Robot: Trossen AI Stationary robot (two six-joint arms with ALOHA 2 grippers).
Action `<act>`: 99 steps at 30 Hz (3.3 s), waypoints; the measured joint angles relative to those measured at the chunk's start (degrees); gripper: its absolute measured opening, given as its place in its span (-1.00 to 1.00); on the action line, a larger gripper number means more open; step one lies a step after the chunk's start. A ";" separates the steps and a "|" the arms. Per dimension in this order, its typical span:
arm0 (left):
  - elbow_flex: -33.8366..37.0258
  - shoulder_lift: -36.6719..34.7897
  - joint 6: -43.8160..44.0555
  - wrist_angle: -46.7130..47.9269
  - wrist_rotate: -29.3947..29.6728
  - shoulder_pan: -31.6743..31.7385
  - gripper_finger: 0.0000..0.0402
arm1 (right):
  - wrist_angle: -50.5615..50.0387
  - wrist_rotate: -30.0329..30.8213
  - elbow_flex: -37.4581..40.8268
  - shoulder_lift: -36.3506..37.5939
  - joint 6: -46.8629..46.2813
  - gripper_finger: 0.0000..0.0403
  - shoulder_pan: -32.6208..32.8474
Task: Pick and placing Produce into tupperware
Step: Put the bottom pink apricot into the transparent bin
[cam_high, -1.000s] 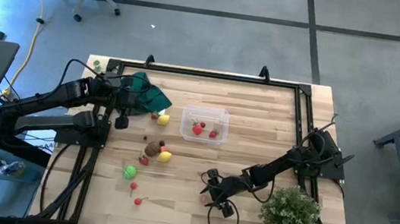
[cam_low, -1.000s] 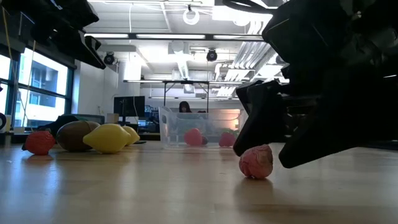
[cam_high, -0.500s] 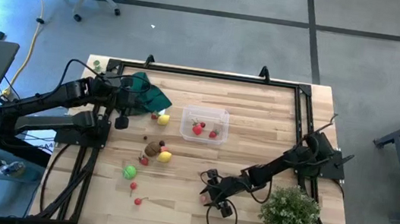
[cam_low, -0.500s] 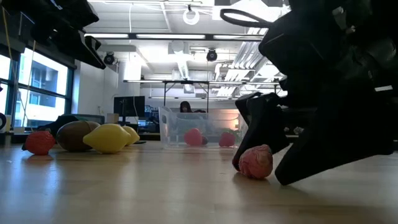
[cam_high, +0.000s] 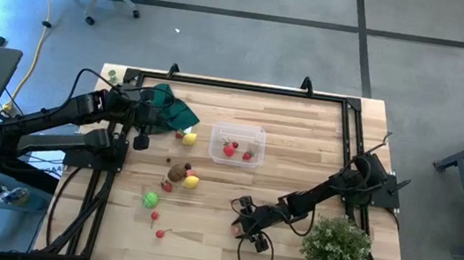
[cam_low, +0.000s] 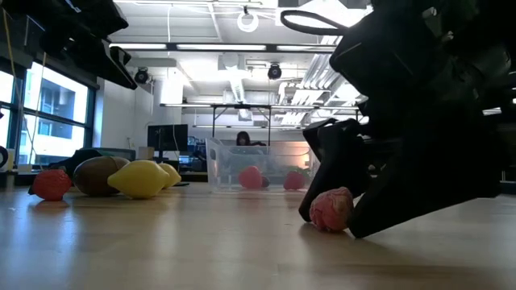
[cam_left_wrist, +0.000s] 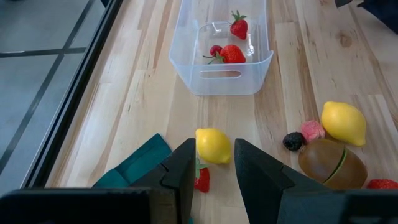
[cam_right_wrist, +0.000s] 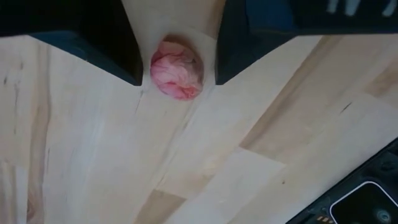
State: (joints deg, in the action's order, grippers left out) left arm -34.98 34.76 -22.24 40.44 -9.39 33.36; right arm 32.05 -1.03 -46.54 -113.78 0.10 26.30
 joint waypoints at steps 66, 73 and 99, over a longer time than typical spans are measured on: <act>0.00 -0.02 0.00 -0.01 0.02 0.00 -0.51 | -44.82 14.55 -28.26 15.92 -14.50 -0.37 -29.37; 0.00 -0.02 -0.01 -0.01 0.02 0.00 -0.51 | -54.97 13.83 -27.54 11.79 -30.65 -0.37 -31.78; 0.02 0.00 -0.02 -0.01 0.00 0.00 -0.51 | -61.13 6.05 -27.58 2.61 -34.15 -0.37 -31.56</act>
State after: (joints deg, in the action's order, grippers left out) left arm -34.96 34.76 -22.26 40.42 -9.39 33.36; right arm -29.08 5.02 -74.13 -111.17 -34.05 -5.25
